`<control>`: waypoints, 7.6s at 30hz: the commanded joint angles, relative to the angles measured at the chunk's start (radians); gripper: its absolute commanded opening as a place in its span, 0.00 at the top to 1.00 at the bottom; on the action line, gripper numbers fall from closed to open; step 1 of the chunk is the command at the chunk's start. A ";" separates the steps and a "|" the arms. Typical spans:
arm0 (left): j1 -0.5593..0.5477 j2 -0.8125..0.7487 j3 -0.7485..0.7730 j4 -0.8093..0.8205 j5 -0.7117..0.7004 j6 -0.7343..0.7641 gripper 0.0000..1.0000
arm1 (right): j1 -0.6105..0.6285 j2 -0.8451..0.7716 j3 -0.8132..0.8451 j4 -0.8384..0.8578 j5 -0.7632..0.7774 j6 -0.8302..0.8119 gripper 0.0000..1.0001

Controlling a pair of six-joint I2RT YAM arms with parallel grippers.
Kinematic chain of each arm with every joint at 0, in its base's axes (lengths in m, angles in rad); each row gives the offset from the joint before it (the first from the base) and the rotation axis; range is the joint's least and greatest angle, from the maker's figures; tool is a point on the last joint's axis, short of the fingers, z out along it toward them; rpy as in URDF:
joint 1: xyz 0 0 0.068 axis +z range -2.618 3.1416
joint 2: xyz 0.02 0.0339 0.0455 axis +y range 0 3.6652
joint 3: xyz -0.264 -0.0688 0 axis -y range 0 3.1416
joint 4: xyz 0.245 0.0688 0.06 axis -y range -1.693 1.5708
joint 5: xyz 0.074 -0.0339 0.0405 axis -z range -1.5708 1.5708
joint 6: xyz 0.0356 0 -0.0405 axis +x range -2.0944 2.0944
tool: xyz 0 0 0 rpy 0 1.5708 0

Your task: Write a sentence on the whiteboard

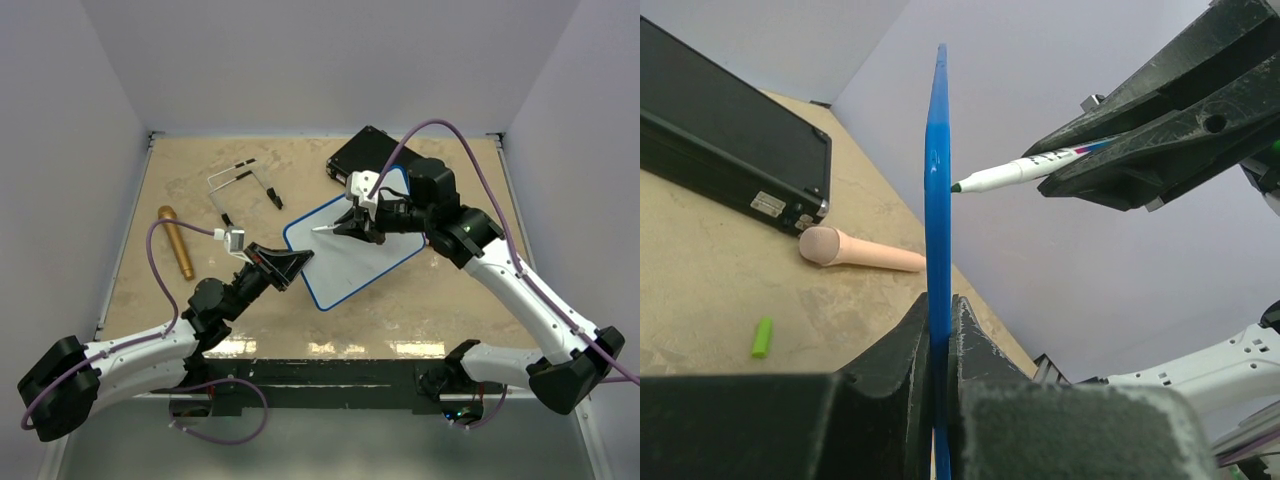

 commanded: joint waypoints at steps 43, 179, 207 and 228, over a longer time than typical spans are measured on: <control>-0.005 -0.020 0.016 0.199 -0.010 -0.012 1.00 | 0.004 0.017 0.026 0.039 0.179 0.037 1.00; -0.005 -0.030 -0.024 0.227 0.025 -0.018 1.00 | -0.048 -0.021 -0.031 -0.150 -0.022 -0.175 1.00; -0.003 -0.054 -0.022 0.202 0.014 -0.002 1.00 | -0.074 -0.043 -0.062 -0.087 0.066 -0.093 1.00; -0.003 -0.042 -0.023 0.210 0.014 -0.002 1.00 | -0.054 0.037 0.010 -0.216 -0.078 -0.209 1.00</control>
